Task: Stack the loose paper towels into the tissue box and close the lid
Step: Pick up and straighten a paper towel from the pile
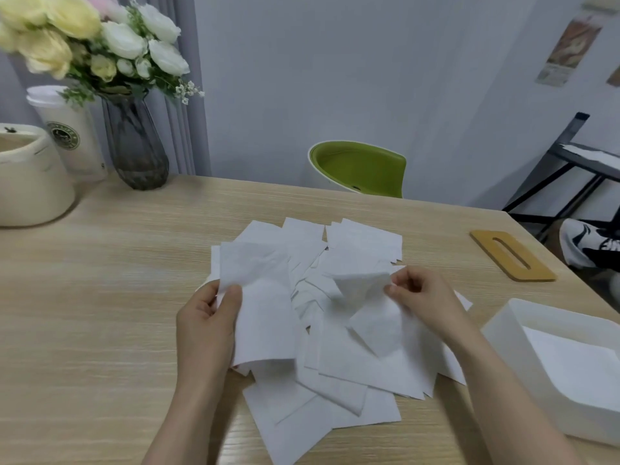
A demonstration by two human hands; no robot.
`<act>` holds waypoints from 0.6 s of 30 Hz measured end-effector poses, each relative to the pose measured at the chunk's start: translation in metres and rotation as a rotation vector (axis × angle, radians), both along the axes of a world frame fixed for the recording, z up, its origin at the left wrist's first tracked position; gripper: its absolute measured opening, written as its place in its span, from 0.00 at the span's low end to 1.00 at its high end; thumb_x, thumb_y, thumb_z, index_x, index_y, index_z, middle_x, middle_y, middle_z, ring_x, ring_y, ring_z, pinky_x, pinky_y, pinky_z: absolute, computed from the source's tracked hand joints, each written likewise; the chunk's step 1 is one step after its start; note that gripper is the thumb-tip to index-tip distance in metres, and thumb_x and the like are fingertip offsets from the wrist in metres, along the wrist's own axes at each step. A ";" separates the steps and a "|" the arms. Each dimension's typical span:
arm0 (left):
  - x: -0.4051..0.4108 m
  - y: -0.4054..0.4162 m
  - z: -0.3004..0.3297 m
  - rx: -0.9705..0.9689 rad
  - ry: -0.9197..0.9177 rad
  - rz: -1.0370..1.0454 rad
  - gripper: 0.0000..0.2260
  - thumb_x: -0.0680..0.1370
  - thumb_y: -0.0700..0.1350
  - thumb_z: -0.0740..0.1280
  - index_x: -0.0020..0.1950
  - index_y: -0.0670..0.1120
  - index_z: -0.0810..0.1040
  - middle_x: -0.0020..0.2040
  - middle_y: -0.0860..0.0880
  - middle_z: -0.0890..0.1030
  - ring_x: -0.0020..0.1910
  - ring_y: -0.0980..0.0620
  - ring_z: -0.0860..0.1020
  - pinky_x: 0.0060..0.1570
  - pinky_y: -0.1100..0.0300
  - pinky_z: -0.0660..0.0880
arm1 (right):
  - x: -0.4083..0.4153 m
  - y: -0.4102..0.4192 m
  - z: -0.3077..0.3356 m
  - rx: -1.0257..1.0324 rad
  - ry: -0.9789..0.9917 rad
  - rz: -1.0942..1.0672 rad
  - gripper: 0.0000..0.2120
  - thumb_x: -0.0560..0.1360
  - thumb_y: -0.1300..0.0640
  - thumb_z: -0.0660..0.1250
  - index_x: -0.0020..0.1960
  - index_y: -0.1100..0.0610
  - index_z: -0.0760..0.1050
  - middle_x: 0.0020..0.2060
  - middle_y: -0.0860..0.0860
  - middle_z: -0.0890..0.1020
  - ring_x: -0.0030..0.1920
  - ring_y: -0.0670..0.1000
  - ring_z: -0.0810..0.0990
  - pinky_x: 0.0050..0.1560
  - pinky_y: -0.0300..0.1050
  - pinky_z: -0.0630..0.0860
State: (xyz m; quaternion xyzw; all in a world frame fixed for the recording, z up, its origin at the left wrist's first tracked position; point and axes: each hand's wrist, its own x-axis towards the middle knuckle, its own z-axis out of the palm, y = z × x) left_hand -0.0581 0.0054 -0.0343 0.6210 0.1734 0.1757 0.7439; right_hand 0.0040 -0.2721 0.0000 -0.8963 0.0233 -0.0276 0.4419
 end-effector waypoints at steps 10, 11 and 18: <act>0.001 -0.037 0.002 -0.076 0.006 -0.095 0.06 0.79 0.41 0.67 0.47 0.49 0.83 0.41 0.51 0.86 0.39 0.52 0.82 0.36 0.57 0.75 | -0.007 -0.001 -0.012 0.121 -0.026 0.060 0.05 0.73 0.58 0.71 0.39 0.50 0.81 0.27 0.40 0.75 0.29 0.39 0.71 0.33 0.32 0.67; 0.002 -0.041 0.002 -0.075 0.008 -0.105 0.06 0.79 0.42 0.67 0.46 0.49 0.83 0.40 0.52 0.86 0.38 0.53 0.82 0.35 0.58 0.74 | -0.008 0.002 -0.011 0.161 -0.016 0.078 0.06 0.73 0.59 0.72 0.39 0.51 0.81 0.27 0.40 0.75 0.29 0.39 0.71 0.32 0.30 0.67; 0.008 -0.049 -0.007 -0.152 0.050 -0.120 0.08 0.79 0.41 0.67 0.43 0.50 0.84 0.44 0.48 0.86 0.44 0.49 0.83 0.47 0.50 0.77 | -0.004 -0.002 -0.005 0.194 0.008 0.000 0.11 0.74 0.58 0.71 0.55 0.48 0.77 0.34 0.48 0.80 0.35 0.42 0.77 0.41 0.33 0.70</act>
